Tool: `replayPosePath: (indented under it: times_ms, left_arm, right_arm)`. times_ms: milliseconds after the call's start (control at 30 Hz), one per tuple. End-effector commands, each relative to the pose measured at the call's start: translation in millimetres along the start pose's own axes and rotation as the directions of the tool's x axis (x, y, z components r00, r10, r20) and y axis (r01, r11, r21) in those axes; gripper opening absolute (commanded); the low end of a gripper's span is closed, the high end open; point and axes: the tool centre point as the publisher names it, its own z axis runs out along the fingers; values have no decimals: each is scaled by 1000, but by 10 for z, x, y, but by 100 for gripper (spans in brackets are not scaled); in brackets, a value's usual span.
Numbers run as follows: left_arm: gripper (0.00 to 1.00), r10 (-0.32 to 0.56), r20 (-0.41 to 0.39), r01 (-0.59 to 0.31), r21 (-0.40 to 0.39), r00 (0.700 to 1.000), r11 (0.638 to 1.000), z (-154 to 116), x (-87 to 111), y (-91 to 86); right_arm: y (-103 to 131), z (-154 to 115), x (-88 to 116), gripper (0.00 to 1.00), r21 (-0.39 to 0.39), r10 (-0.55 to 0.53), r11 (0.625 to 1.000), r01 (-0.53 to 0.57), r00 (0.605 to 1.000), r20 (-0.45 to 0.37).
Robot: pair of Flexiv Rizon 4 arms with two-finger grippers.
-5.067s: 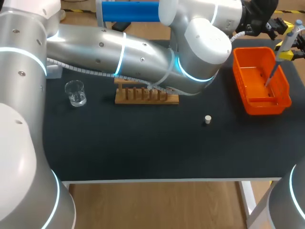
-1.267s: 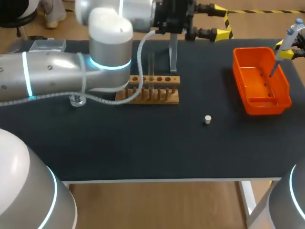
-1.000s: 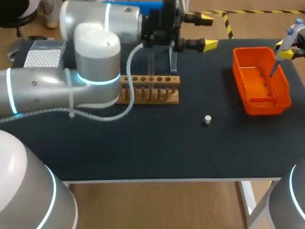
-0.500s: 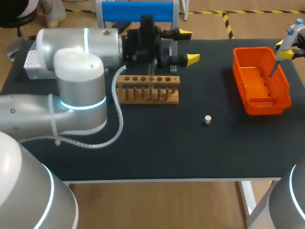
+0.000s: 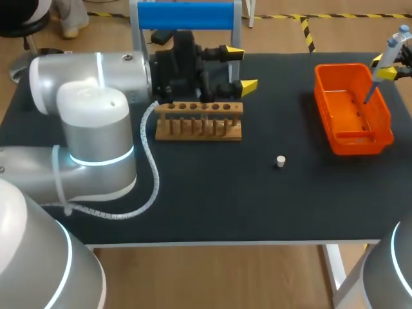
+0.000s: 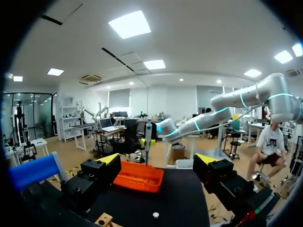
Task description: Invert the test tube, pick up the pipette, mount the tip to pipette, aspirate from beaker and dispense into the tube, eject the tip, return the pipette, and cap with the stopper.
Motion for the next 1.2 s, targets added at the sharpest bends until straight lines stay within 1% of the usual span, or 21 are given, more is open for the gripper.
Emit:
replayPosePath:
  times_ms: [33, 300, 1200]
  left_arm:
    - [100, 3, 12, -4, 12, 1000, 1000, -7, 24, 31]
    - [100, -7, 30, 6, 12, 1000, 1000, -19, 42, 64]
    - [100, -2, 24, 2, 8, 1000, 1000, -21, 42, 66]
  right_arm:
    - [2, -14, -10, 0, 2, 0, 1000, 0, 1000, -5]
    - [2, -14, -10, 0, 2, 0, 1000, 0, 1000, -5]
    - [2, -14, -10, 0, 2, 0, 1000, 0, 1000, -5]
